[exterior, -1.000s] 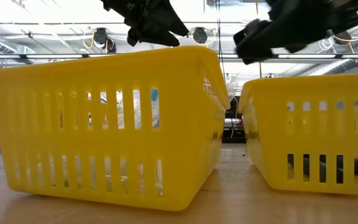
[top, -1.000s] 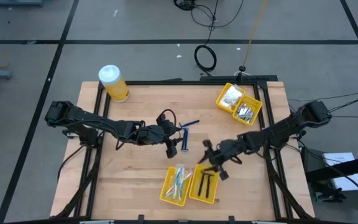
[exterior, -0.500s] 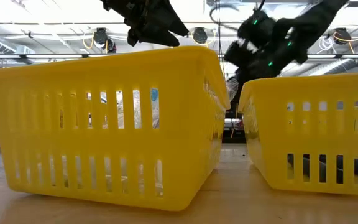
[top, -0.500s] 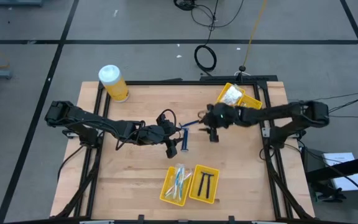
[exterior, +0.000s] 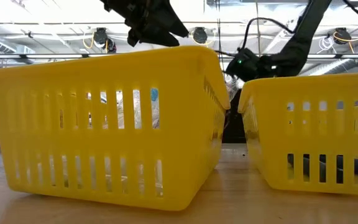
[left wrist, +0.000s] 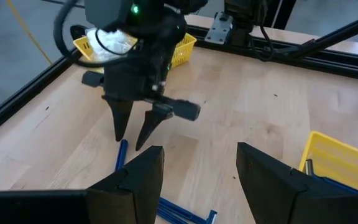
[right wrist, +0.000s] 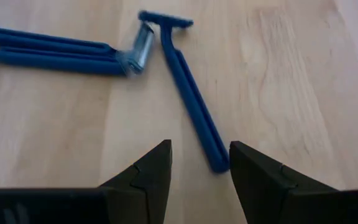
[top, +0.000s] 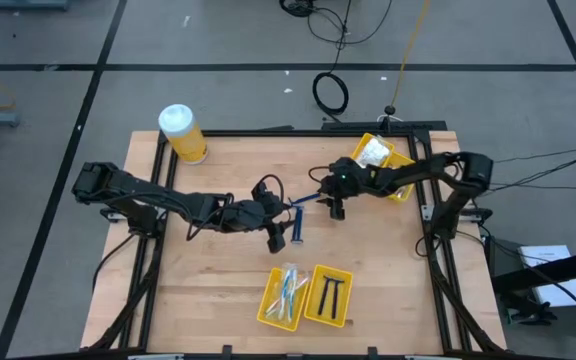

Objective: Pick & Place Travel size toiletries
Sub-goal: Put the blue rolled gauze into the bottom right yellow bin

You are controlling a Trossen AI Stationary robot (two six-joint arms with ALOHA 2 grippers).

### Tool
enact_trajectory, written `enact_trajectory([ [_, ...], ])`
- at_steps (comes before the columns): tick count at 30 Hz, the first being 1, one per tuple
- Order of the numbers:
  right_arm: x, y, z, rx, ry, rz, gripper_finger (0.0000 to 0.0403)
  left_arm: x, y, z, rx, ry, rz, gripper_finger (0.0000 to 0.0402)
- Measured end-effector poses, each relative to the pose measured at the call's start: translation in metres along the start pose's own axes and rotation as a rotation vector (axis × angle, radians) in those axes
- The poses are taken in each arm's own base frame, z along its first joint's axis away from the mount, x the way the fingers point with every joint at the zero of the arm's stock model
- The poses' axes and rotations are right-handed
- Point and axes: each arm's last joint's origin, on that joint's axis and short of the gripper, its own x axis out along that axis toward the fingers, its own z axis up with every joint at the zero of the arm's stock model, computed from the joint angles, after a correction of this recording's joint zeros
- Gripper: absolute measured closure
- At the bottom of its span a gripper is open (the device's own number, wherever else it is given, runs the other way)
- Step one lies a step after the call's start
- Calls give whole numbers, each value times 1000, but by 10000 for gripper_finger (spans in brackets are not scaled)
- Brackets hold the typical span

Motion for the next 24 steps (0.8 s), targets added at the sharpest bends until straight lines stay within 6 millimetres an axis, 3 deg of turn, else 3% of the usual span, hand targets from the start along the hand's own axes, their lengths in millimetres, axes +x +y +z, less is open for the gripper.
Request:
enact_trajectory([
  [8, 18, -6, -8, 9, 30, 20, 250, 1, 2, 0, -5, 0, 6, 201],
  [14, 18, -5, -10, 18, 26, 63, 257, 1, 2, 0, -4, 2, 7, 201],
  [24, 18, -3, -13, 25, 58, 86, 382, 1, 2, 0, -2, 3, 7, 201],
])
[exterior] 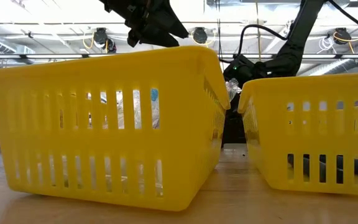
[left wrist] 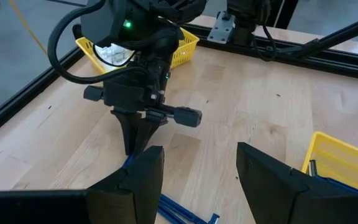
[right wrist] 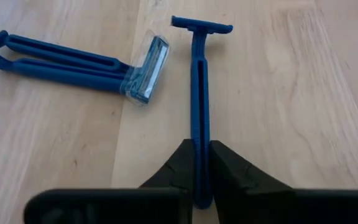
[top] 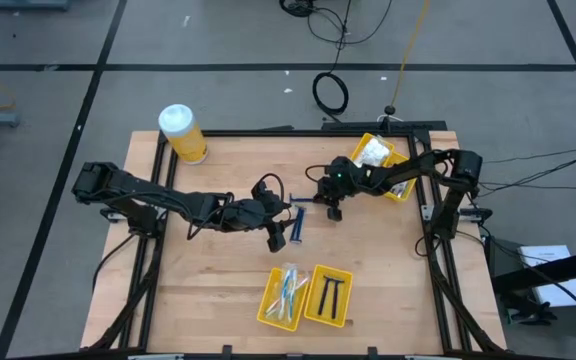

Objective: Pick & Place Travel size toiletries
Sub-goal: Put the blue rolled gauze into the bottom right yellow bin

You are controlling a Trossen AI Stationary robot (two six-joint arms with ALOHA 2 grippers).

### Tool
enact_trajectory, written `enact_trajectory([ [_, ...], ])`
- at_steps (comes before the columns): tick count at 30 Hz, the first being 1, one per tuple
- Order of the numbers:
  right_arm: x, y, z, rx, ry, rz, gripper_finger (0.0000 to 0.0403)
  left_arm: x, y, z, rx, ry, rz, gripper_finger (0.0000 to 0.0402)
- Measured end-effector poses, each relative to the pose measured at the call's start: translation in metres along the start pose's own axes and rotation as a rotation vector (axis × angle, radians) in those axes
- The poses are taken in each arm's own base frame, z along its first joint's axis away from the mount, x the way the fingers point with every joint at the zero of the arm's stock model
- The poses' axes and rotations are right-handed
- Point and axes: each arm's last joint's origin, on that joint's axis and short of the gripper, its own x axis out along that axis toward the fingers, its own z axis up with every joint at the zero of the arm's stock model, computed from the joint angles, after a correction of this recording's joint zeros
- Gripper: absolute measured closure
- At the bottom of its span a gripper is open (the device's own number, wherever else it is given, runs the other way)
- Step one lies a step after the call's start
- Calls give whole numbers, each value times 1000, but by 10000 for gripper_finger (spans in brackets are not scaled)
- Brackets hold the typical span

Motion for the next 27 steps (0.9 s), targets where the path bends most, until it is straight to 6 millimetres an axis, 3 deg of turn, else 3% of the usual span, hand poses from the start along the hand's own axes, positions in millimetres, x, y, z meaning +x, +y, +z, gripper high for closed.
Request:
enact_trajectory([
  [8, -5, 2, 4, 7, -13, -5, 382, 0, 0, 0, -10, 0, 0, 201],
  [15, -33, 14, 33, -39, -134, -15, 382, 0, 0, 0, -12, -1, -1, 201],
  [22, -62, 41, 58, -100, -235, 26, 382, 0, 0, 0, -12, -2, -2, 201],
  [27, -73, 73, 63, -162, -215, 113, 382, 0, 0, 0, -15, -2, -2, 201],
])
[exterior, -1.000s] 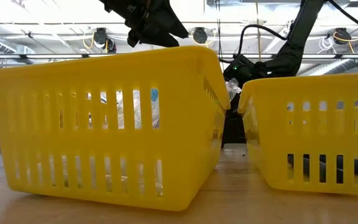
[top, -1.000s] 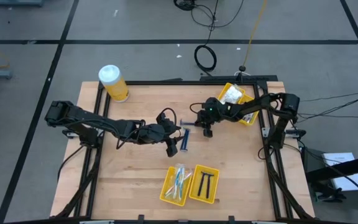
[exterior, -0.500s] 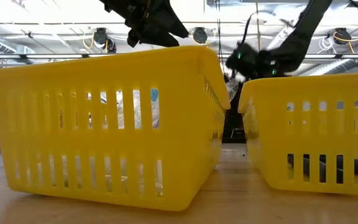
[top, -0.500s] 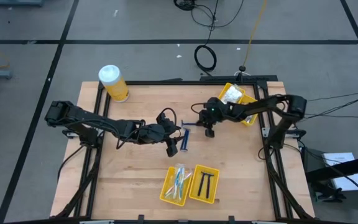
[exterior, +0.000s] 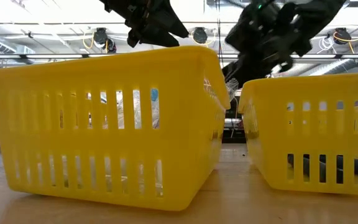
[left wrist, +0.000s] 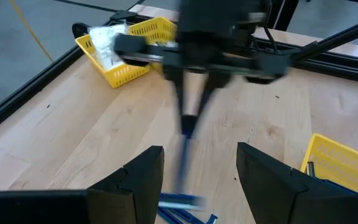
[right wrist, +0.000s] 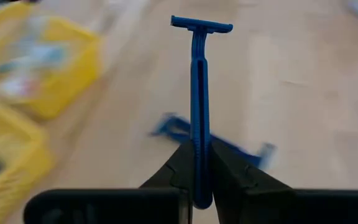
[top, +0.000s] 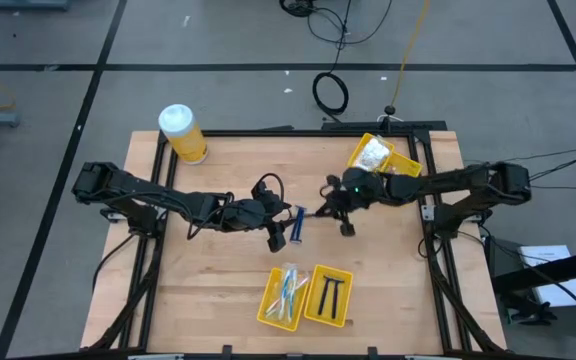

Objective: Pick & Place Travel size toiletries
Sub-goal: Put the blue rolled gauze into the bottom right yellow bin

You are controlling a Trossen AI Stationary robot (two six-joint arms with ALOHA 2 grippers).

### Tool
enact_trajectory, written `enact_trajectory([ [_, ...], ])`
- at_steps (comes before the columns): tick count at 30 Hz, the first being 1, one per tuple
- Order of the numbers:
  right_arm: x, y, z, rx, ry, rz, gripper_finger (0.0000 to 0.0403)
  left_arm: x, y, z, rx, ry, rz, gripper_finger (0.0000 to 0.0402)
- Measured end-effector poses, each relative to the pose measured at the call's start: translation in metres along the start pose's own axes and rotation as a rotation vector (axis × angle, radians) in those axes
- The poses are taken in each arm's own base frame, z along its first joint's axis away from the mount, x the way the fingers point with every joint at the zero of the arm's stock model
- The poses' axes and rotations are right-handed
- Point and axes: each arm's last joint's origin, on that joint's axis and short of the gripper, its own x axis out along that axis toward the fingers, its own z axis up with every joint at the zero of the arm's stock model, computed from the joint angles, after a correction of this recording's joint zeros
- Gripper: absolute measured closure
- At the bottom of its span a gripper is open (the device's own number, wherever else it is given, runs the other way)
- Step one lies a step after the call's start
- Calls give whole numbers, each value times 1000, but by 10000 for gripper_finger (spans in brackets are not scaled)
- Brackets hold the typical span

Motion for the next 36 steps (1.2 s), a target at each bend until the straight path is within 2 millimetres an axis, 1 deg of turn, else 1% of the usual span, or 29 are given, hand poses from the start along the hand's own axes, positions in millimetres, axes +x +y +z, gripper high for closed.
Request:
enact_trajectory([
  [6, 5, 48, 9, -61, 12, 151, 382, 0, 0, 0, -1, -2, -1, 201],
  [12, 9, 98, 13, -100, 16, 305, 382, 0, 0, 1, -7, -5, -3, 201],
  [16, 7, 124, 14, -100, 24, 385, 382, 0, 0, 1, -18, -5, -3, 201],
  [19, 5, 140, 12, -112, 42, 432, 382, 0, 0, 1, -19, -5, -3, 201],
  [23, 3, 153, 9, -138, 64, 473, 383, 0, 0, 1, -21, -5, -3, 201],
  [26, 2, 157, 9, -147, 69, 487, 376, 0, 0, 1, -25, -5, -3, 201],
  [33, 2, 158, 9, -97, 82, 484, 303, 0, 0, 1, -26, -5, -3, 201],
  [36, 2, 158, 9, -97, 82, 484, 282, 0, 0, 1, -26, -5, -3, 201],
])
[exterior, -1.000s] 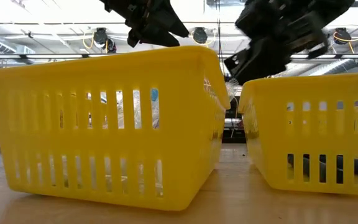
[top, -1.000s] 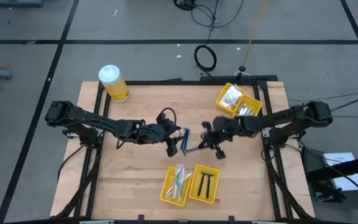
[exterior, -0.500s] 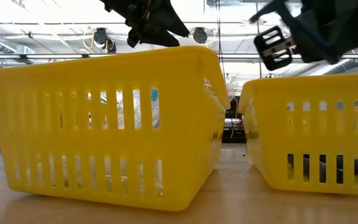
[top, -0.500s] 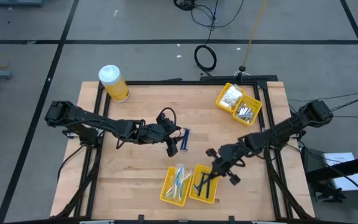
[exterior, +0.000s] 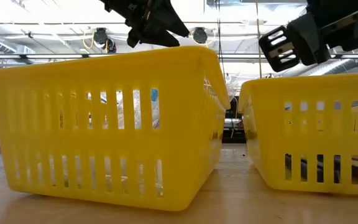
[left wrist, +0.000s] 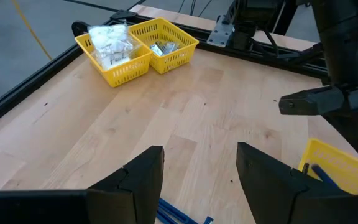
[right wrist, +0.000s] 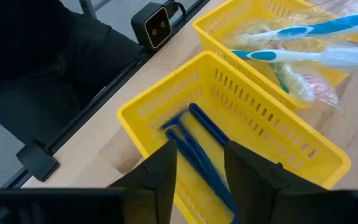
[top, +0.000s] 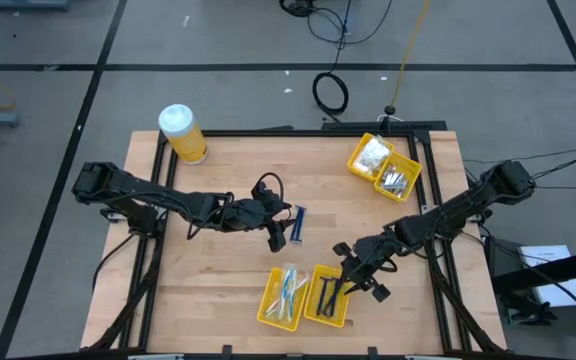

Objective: Pick & Place Travel size toiletries
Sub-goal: Put the blue rolled gauze into the bottom right yellow bin

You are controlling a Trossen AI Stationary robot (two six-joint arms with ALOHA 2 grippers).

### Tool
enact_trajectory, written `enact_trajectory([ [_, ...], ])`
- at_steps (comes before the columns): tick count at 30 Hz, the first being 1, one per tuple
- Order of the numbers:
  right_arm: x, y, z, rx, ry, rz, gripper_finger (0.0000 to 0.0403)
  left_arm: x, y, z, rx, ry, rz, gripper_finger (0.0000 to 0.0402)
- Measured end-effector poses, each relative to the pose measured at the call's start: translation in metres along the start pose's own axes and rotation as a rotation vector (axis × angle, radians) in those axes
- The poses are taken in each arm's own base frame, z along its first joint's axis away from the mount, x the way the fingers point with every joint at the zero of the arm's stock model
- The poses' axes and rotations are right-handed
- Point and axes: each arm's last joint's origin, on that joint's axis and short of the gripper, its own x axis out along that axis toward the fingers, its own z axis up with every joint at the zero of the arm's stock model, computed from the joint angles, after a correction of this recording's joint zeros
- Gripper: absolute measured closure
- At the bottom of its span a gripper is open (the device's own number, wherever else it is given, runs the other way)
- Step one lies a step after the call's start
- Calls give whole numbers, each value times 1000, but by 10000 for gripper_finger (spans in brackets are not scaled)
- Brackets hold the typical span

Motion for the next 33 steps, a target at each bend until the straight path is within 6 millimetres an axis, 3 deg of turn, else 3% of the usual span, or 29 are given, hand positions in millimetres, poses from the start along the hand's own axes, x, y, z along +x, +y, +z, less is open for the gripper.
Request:
enact_trajectory([
  [8, -2, -5, 0, 8, -4, -18, 268, 0, 0, -1, -112, 13, -21, 201],
  [16, -27, -9, 12, -75, -86, -64, 285, 7, -2, -10, -210, 84, -45, 201],
  [24, -54, -8, 19, -145, -174, -106, 289, 59, -2, -56, -335, 326, -34, 201],
  [33, -60, -10, 5, -127, -168, -242, 293, 88, 21, -75, -464, 430, 83, 202],
])
